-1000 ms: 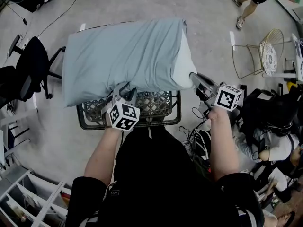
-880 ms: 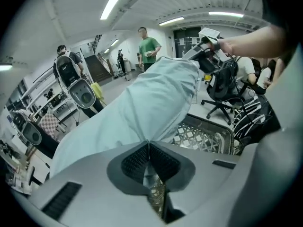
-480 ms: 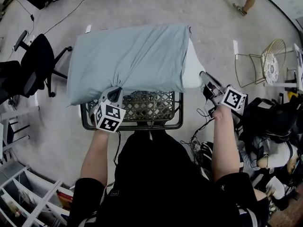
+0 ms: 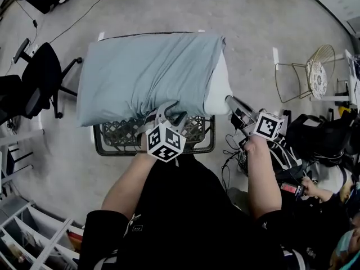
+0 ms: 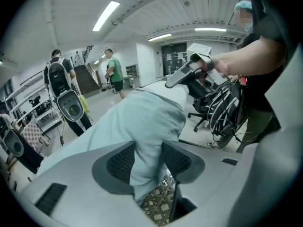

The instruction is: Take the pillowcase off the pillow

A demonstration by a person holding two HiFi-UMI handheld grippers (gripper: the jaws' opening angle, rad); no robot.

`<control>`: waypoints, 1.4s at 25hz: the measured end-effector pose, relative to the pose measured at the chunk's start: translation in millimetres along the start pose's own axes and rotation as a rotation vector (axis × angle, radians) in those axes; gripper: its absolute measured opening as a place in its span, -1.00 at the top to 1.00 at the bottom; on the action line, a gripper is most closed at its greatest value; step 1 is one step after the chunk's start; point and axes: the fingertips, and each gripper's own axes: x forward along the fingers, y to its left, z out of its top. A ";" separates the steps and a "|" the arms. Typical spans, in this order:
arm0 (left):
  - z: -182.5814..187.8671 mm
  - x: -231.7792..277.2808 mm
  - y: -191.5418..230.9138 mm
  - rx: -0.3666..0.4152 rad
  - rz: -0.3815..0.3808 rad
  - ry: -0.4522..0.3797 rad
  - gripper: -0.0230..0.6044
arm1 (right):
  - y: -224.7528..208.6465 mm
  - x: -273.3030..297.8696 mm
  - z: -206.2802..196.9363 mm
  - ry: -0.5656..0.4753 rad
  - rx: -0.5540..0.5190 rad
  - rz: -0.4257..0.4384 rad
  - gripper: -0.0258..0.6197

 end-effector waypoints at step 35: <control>-39.7 -24.8 72.6 -0.141 -0.083 -0.022 0.90 | -63.3 -80.0 -162.5 0.254 0.061 -0.317 0.79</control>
